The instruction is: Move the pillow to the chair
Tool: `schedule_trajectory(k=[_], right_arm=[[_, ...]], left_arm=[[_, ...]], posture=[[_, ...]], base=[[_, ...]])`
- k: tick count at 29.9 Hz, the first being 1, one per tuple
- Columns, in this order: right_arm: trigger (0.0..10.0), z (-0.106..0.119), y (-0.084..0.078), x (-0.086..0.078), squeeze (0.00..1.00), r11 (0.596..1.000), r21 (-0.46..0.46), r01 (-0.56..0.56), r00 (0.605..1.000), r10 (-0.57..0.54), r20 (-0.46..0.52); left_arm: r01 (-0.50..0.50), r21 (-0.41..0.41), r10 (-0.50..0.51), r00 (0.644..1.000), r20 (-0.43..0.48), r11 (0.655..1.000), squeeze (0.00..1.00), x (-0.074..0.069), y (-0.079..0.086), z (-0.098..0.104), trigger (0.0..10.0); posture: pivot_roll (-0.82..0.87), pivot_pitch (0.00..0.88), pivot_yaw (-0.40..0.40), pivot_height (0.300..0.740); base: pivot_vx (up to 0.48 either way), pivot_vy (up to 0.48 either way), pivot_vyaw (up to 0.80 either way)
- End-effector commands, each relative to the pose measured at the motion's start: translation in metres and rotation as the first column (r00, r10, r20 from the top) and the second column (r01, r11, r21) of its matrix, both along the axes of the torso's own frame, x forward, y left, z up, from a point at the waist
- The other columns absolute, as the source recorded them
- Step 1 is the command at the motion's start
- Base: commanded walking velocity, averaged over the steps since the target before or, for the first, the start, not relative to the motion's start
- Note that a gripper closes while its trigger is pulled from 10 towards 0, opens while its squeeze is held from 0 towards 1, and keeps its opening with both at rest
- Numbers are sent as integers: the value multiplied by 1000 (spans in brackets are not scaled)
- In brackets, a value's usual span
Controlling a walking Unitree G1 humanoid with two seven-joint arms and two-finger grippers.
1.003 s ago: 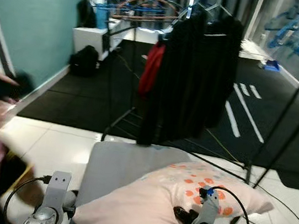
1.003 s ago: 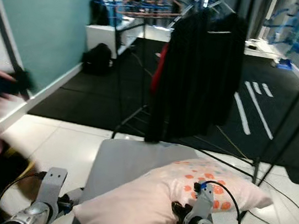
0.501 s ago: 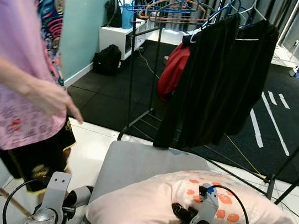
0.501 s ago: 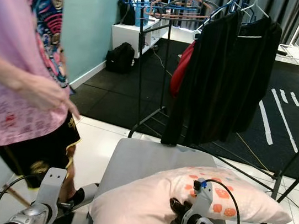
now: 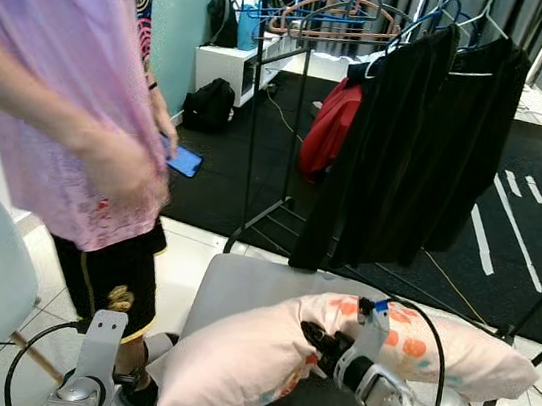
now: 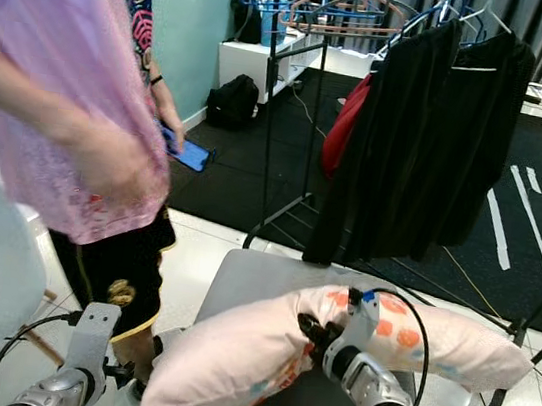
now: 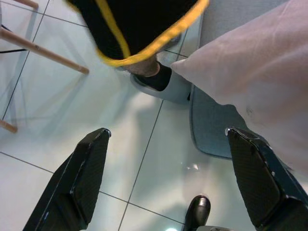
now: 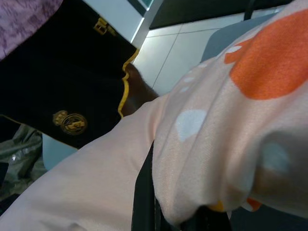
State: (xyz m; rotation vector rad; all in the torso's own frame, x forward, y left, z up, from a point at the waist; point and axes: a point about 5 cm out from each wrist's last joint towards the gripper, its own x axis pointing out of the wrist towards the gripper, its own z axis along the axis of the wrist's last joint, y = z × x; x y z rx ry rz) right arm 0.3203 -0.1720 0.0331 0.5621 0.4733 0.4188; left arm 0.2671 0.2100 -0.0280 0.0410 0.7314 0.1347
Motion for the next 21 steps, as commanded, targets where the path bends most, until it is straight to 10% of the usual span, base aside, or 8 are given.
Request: schedule_trajectory(k=[1, 21], right_arm=[[10000, 20, 5, 14, 0, 1000, 19, -25, 994, 23, 107], [10000, 15, -1, 11, 0, 1000, -4, -10, 996, 10, 85]], left_arm=[[-24, -3, 24, 1000, 1, 1000, 0, -3, 3, -1, 10000], [-38, 3, 38, 999, -24, 999, 0, -4, 5, -3, 10000]], posture=[[-74, 18, -40, 740], [-79, 8, -32, 740]], base=[[0, 0, 800], [-144, 0, 797]])
